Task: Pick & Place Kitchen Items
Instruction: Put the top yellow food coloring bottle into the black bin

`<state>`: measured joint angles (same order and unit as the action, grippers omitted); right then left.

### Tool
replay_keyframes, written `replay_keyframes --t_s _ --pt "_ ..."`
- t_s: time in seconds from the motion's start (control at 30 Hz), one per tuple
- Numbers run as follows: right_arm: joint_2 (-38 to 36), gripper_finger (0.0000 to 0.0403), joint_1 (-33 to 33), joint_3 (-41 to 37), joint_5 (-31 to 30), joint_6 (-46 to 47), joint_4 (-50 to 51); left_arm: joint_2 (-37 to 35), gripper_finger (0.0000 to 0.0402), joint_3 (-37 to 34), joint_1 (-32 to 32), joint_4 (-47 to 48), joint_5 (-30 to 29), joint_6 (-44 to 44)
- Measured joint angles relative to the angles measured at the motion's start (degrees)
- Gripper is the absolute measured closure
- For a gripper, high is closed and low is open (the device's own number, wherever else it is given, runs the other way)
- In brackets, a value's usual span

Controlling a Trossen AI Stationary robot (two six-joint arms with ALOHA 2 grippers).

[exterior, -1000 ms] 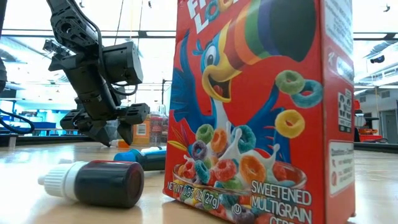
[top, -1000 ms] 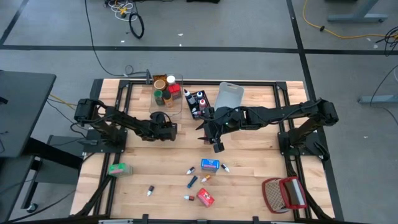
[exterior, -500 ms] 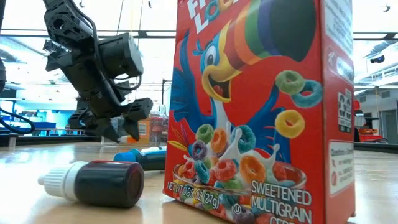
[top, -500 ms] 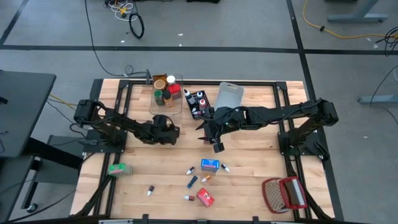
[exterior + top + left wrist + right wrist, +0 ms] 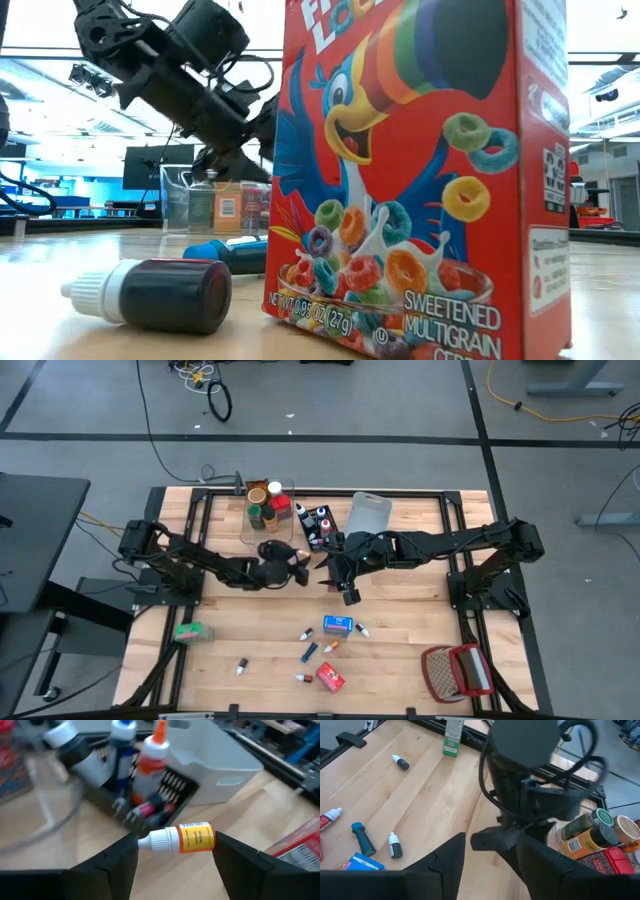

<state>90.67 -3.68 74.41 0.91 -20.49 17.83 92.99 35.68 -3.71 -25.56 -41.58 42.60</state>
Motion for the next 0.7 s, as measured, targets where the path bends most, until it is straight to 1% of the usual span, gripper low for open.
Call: replay_keyframes --t_s 0.13,0.27,0.4,0.53,0.7 --pt "0.0 0.0215 0.0 0.0 0.0 0.0 0.0 0.0 0.0158 3.1 1.4 0.0 2.7 -6.9" --pt "0.0 0.0215 0.0 0.0 0.0 0.0 0.0 0.0 0.0151 6.4 3.0 0.0 4.1 -14.8" --pt "0.0 0.0215 0.0 0.0 0.0 0.0 0.0 0.0 0.0153 8.9 5.7 1.4 8.5 -25.1" --pt "0.0 0.0215 0.0 0.0 0.0 0.0 0.0 0.0 0.0155 9.5 9.5 2.6 13.2 -28.2" --pt "0.0 0.0215 0.0 0.0 0.0 0.0 0.0 0.0 0.0152 9.5 15.4 4.6 22.6 -29.3"
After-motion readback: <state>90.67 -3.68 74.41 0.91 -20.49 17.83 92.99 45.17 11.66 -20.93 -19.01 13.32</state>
